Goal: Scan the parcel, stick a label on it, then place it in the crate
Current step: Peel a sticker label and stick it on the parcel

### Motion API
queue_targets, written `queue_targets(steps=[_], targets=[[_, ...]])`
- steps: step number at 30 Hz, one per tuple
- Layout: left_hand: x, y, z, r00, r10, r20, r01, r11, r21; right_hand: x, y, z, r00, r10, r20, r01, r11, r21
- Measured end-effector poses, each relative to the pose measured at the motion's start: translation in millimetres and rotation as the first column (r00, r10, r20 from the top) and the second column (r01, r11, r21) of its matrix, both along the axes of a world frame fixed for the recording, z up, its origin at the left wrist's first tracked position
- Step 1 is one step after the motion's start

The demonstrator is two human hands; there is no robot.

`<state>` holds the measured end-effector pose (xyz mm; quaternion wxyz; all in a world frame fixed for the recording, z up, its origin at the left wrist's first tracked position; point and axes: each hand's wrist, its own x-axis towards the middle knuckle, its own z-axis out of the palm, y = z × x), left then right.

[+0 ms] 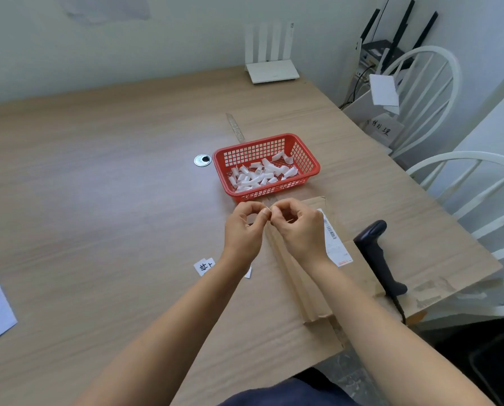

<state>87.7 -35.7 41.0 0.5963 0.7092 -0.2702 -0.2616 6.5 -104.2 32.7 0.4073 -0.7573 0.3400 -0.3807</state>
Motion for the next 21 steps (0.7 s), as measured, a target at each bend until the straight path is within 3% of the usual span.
queue_targets(steps=[2, 5, 12, 16, 21], targets=[[2, -12, 3, 0.999, 0.003, 0.045, -0.003, 1.000, -0.002, -5, -17, 7, 0.995, 0.103, 0.014, -0.104, 0.990, 0.096], [2, -28, 3, 0.967, -0.019, 0.255, 0.009, 0.999, 0.041, -11, -42, 18, 0.971, 0.239, 0.003, -0.234, 0.948, 0.215], [-4, -51, -2, 0.754, 0.007, 0.657, -0.090, 0.992, 0.092, -14, -80, 22, 0.934, 0.357, 0.026, -0.332, 0.836, 0.438], [-7, -60, -2, 0.655, -0.033, 0.755, -0.094, 0.988, 0.124, -15, -93, 21, 0.928, 0.372, 0.024, -0.339, 0.815, 0.471], [-8, -71, 0, 0.675, -0.040, 0.737, -0.093, 0.986, 0.139, -11, -102, 21, 0.930, 0.367, -0.036, -0.335, 0.881, 0.335]])
